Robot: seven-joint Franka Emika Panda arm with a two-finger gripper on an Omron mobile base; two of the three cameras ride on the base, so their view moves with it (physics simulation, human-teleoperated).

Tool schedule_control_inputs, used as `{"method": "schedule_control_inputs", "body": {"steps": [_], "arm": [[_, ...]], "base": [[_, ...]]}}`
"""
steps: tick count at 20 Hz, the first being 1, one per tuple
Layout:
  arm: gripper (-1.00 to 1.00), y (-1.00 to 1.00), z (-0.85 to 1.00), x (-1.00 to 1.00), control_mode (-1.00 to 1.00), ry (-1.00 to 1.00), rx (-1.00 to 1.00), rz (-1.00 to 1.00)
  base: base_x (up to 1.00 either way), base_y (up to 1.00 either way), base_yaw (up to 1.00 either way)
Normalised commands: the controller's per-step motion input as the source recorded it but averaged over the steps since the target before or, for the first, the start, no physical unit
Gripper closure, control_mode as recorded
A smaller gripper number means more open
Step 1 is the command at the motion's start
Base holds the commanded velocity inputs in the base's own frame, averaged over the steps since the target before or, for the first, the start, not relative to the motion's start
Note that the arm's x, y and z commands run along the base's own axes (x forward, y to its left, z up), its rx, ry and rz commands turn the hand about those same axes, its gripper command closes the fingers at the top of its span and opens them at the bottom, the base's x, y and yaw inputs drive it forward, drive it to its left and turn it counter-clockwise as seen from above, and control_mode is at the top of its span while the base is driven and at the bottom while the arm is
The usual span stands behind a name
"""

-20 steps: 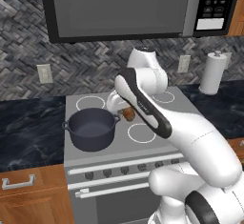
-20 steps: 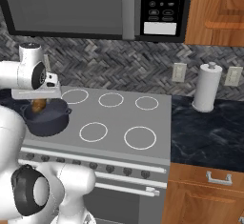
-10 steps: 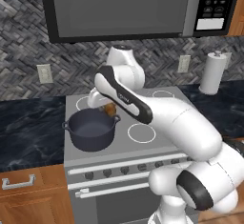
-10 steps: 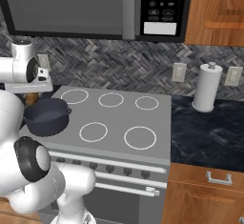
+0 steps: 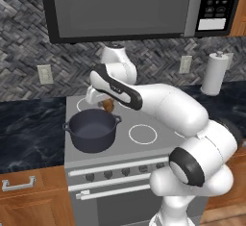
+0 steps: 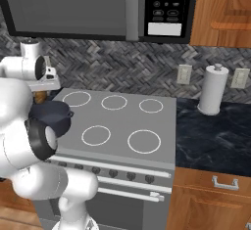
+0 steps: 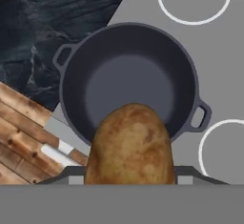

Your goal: Turn on the burner for the pot on the stove. Wait thirty seconds for the pot to heat up. Then add the potato to the pot.

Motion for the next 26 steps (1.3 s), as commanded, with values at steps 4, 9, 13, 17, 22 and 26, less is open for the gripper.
{"method": "schedule_control_inputs", "body": {"steps": [4,9,13,17,22,26], "arm": [[1.0,0.38,-0.27,0.04,-1.0,0.0,0.0,0.0],[1.0,0.35,-0.29,0.0,-1.0,0.0,0.0,0.0],[1.0,0.06,-0.19,0.0,-1.0,0.0,0.0,0.0],[1.0,0.0,-0.31,0.02,-1.0,0.0,0.0,0.0],[1.0,0.0,-0.45,0.04,-1.0,0.0,0.0,0.0],[1.0,0.0,-0.28,0.0,-1.0,0.0,-0.01,0.0]], "base": [[0.0,0.0,0.0],[0.0,0.0,0.0],[0.0,0.0,0.0],[0.0,0.0,0.0],[0.0,0.0,0.0],[0.0,0.0,0.0]]}}
